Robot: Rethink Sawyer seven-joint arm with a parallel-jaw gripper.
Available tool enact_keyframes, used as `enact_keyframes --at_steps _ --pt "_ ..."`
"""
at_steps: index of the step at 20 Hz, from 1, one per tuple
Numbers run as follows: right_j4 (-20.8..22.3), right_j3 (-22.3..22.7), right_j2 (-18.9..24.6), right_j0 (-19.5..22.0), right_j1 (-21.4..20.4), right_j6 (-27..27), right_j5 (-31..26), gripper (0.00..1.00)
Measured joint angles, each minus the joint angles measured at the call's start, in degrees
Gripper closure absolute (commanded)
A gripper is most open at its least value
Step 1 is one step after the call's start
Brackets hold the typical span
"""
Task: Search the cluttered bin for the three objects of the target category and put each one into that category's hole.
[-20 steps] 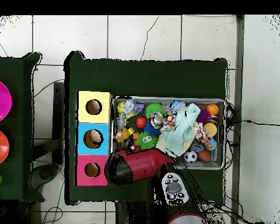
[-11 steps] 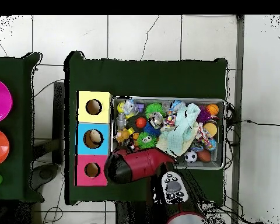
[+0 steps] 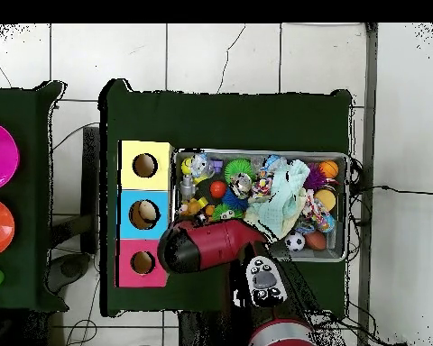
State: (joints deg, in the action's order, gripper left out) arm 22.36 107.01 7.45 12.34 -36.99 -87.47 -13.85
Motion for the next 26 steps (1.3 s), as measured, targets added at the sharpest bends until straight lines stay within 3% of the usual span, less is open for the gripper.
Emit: enact_keyframes --at_steps 26 --pt "-0.1 -5.0 0.2 3.3 1.7 0.0 -0.1 0.0"
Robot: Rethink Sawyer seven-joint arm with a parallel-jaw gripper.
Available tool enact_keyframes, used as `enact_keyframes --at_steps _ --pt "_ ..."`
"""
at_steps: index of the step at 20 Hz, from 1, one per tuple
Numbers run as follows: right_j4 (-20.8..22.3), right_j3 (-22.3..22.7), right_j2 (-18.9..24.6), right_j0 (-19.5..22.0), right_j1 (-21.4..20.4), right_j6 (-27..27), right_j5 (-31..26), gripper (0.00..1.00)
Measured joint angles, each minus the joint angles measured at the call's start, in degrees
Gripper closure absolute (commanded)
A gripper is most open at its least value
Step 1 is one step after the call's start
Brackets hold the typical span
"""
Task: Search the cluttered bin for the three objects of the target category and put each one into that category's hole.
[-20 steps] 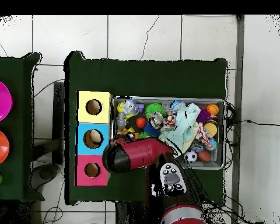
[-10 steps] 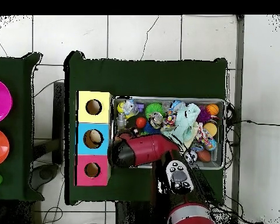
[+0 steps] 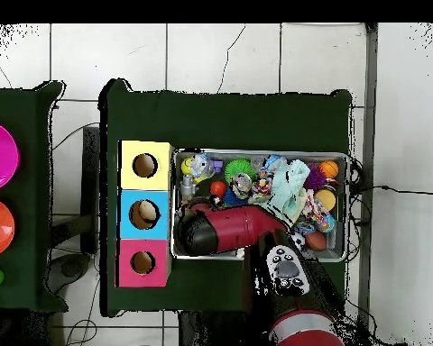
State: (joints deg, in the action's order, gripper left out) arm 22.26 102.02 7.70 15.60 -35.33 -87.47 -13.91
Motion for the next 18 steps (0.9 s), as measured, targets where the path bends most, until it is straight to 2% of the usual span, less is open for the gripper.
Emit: enact_keyframes --at_steps 7,18 --pt "0.0 0.0 0.0 -0.4 0.6 0.0 0.0 0.0" --pt "0.0 0.0 0.0 -3.5 0.9 0.0 0.0 0.0"
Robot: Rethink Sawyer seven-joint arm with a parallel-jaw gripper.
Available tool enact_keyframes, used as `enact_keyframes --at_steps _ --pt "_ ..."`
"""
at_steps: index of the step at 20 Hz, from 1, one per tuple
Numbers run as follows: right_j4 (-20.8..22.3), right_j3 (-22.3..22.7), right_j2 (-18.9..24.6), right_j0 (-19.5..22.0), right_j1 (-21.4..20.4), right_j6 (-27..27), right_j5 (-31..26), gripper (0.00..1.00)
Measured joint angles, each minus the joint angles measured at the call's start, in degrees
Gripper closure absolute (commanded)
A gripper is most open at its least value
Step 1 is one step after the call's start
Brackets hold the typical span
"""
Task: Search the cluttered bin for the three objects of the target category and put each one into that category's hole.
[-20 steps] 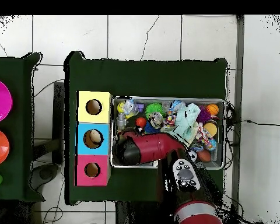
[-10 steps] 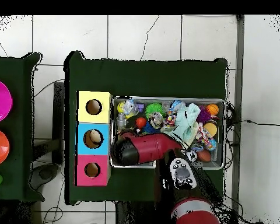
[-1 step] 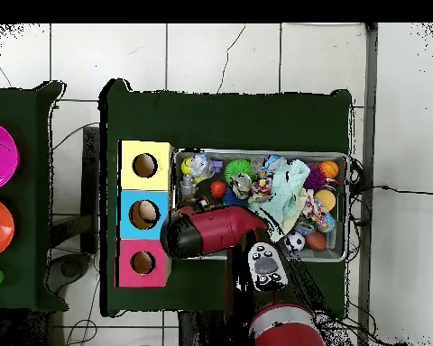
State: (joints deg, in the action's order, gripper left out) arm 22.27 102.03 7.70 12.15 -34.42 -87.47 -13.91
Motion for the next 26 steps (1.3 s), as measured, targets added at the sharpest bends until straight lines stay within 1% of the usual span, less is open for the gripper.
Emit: enact_keyframes --at_steps 7,26 --pt "0.0 0.0 0.0 -0.2 0.2 0.0 0.2 0.0" --pt "0.0 0.0 -0.4 0.5 2.7 0.0 4.9 0.0"
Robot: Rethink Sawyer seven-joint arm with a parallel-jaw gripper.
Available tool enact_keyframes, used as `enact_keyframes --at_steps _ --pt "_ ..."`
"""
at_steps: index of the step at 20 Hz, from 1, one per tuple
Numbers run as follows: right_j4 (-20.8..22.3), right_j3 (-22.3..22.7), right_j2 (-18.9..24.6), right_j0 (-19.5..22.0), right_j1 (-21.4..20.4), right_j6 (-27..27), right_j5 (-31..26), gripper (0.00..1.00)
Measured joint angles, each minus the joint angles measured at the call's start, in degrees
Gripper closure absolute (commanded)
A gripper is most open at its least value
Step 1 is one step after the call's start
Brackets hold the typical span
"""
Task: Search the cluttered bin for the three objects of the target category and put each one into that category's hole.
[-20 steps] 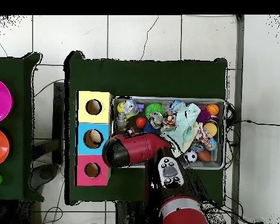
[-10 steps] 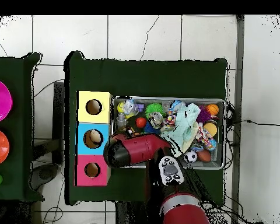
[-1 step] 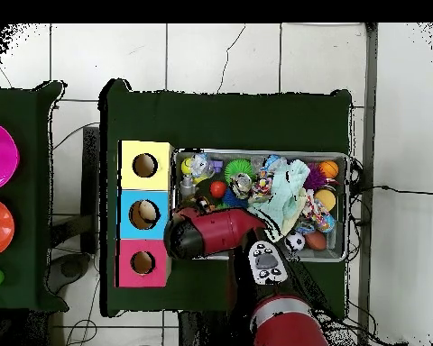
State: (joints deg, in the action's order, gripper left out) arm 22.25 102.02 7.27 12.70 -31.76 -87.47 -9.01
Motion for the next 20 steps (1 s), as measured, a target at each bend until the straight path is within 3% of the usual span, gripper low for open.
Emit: enact_keyframes --at_steps 11,19,20 --pt "0.7 0.0 -1.5 -0.1 0.0 0.0 0.3 0.0" --pt "1.5 0.4 -2.9 -0.1 0.1 0.0 3.7 0.0" --pt "1.5 0.5 -3.1 -0.1 0.1 0.0 4.1 1.0"
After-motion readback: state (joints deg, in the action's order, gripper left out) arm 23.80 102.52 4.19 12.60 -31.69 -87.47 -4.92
